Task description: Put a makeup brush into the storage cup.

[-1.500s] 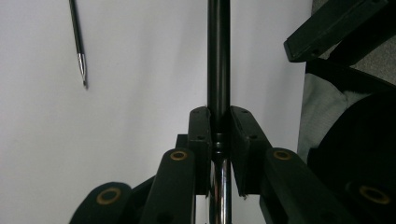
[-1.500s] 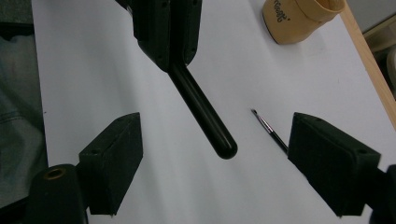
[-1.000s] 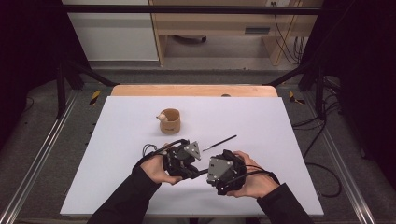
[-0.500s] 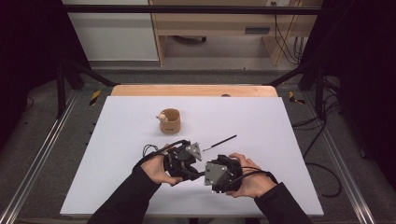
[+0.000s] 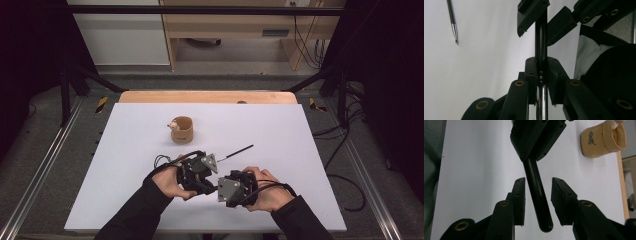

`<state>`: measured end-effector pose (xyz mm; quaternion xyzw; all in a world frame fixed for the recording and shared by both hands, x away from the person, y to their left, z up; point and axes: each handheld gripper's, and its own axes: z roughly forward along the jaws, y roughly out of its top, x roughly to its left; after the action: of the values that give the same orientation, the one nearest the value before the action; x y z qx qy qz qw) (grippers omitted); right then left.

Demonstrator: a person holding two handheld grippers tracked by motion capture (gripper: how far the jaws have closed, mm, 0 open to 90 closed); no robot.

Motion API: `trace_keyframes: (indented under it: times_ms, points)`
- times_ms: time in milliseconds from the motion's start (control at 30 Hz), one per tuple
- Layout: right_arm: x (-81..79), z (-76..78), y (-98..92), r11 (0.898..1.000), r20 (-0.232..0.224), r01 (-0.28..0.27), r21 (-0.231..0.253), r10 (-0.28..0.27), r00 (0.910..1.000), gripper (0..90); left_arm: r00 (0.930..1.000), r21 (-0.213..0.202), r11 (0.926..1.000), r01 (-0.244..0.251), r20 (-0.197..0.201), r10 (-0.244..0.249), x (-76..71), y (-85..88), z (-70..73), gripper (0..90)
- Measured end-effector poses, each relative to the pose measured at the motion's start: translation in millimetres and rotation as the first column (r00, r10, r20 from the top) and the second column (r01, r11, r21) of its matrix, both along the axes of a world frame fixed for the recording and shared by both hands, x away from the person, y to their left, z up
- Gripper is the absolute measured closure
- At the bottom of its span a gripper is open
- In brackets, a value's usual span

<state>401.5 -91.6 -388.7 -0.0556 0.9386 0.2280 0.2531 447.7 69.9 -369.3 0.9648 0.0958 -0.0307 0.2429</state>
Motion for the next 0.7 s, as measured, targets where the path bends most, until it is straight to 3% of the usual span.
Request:
trace_keyframes:
  times_ms: [300,700]
  points:
    - [-1.2,-1.2,2.4,1.000,-0.020,-0.010,-0.018,0.010,0.9998,73.3,0.9999,-0.003,1.0000,0.009,0.004,-0.009,-1.6,1.3,0.0,78.4]
    - [-1.1,-0.4,0.7,0.998,-0.020,-0.055,-0.039,0.055,0.9983,76.6,0.9997,-0.028,0.9993,0.025,0.007,-0.025,-2.5,3.2,0.6,78.3]
